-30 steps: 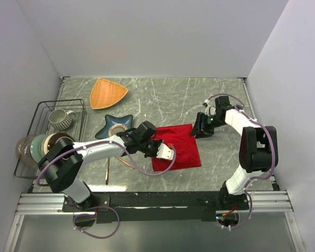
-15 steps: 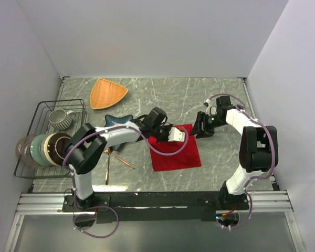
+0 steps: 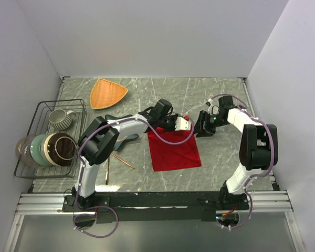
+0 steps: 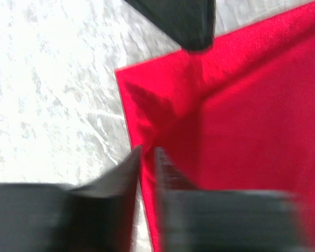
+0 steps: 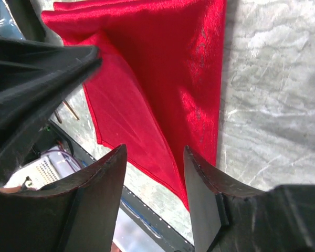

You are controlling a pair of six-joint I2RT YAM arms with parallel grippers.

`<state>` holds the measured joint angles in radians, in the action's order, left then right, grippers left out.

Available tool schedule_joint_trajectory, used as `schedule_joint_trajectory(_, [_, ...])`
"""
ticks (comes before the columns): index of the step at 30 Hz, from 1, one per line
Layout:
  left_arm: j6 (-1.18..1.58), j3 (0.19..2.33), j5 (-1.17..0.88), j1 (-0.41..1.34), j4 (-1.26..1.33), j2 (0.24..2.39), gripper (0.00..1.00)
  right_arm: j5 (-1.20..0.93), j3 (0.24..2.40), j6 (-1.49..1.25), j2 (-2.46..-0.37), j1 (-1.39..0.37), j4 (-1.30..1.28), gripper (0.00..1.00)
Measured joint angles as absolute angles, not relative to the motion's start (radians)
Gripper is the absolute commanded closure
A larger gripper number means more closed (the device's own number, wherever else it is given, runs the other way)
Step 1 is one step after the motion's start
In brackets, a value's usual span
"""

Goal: Fold the napkin into a case and place the utensils inside
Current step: Fold the top corner of the square-folded napkin at the center of the board.

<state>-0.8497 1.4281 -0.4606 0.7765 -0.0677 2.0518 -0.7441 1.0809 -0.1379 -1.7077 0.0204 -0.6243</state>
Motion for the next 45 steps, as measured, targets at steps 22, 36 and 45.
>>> schedule_joint_trajectory(22, [-0.334, 1.170, -0.526, 0.571, -0.208, 1.465, 0.35, -0.688, 1.267, -0.126, -1.872, -0.156, -0.531, 0.59])
schedule_joint_trajectory(36, [-0.221, 1.107, -0.507, 0.573, -0.223, 1.439, 0.35, -0.629, 1.279, -0.104, -1.945, -0.195, -0.522, 0.59])
schedule_joint_trajectory(45, [-0.220, 1.095, -0.506, 0.573, -0.229, 1.433, 0.35, -0.629, 1.279, -0.108, -1.961, -0.216, -0.495, 0.59])
